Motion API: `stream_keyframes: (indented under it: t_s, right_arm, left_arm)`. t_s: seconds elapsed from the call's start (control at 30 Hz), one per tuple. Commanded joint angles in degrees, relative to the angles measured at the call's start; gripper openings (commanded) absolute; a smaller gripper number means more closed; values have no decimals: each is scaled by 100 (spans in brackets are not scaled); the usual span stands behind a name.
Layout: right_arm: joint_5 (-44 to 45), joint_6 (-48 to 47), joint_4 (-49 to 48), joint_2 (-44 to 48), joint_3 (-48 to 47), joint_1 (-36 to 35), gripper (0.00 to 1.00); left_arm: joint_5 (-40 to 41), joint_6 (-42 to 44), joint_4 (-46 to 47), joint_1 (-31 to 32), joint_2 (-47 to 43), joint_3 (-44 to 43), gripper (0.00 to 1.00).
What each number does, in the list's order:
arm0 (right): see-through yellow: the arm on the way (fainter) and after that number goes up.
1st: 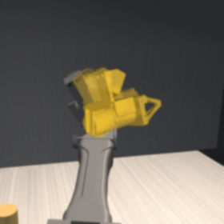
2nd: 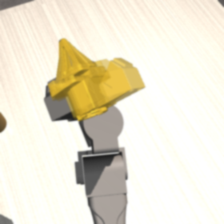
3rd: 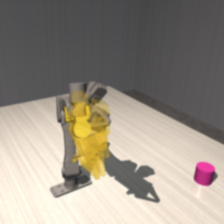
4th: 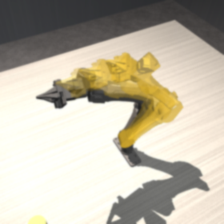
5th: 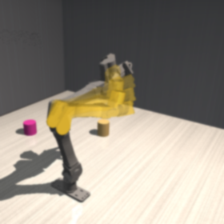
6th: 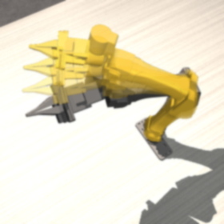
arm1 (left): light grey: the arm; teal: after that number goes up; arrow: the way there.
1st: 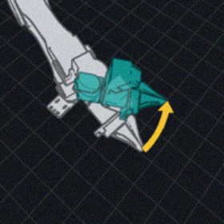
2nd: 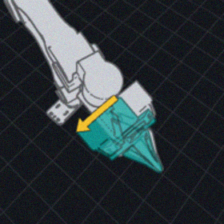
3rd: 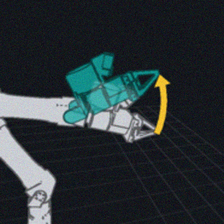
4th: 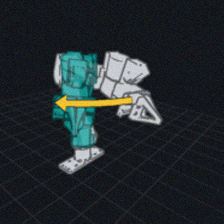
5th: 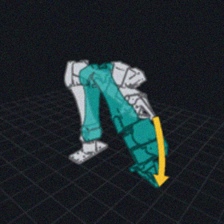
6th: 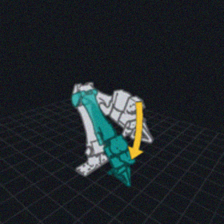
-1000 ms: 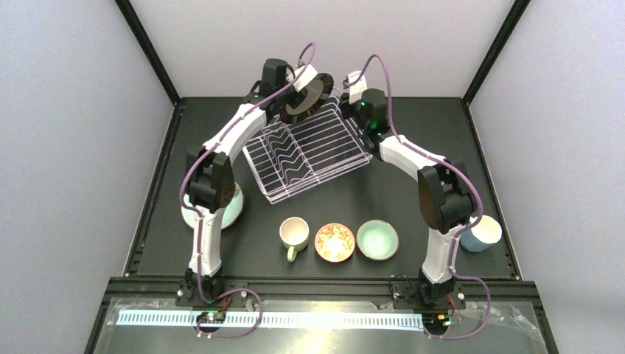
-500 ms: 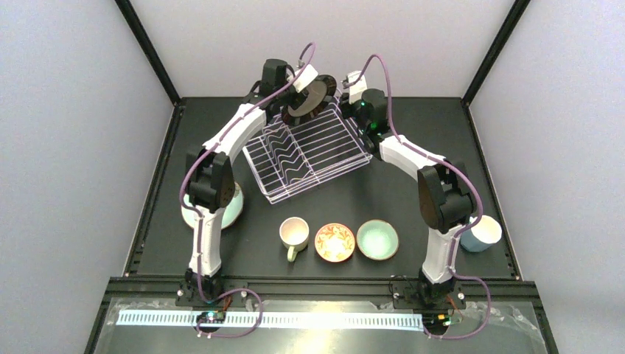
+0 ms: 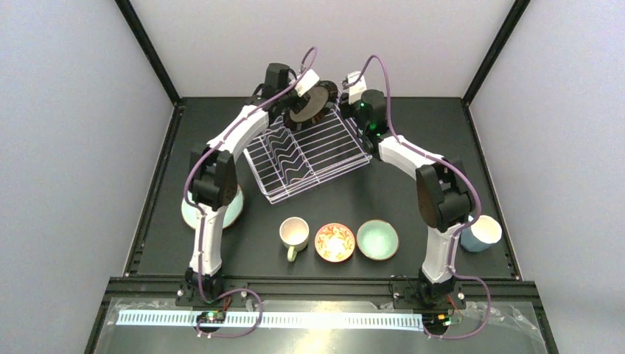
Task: Load the mixed dishes into the dish rack
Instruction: Insert the plate into the dish rack.
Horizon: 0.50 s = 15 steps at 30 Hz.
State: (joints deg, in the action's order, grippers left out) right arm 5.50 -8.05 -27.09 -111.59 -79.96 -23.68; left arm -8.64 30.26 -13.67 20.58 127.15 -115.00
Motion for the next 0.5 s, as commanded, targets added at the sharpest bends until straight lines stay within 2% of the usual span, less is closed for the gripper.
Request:
stream_keyframes:
  t_s: [0.0,0.4,0.47]
  right_arm:
    - [69,-3,-292,-234,66,-22,57]
    - [116,-56,-292,-333,9,-22,57]
    - [104,-43,-262,-334,-25,-27,57]
  left_arm:
    - [-199,33,711,-27,50,-295,1]
    - [40,-193,768,-27,251,-348,2]
    - [206,-331,771,-25,282,-393,14]
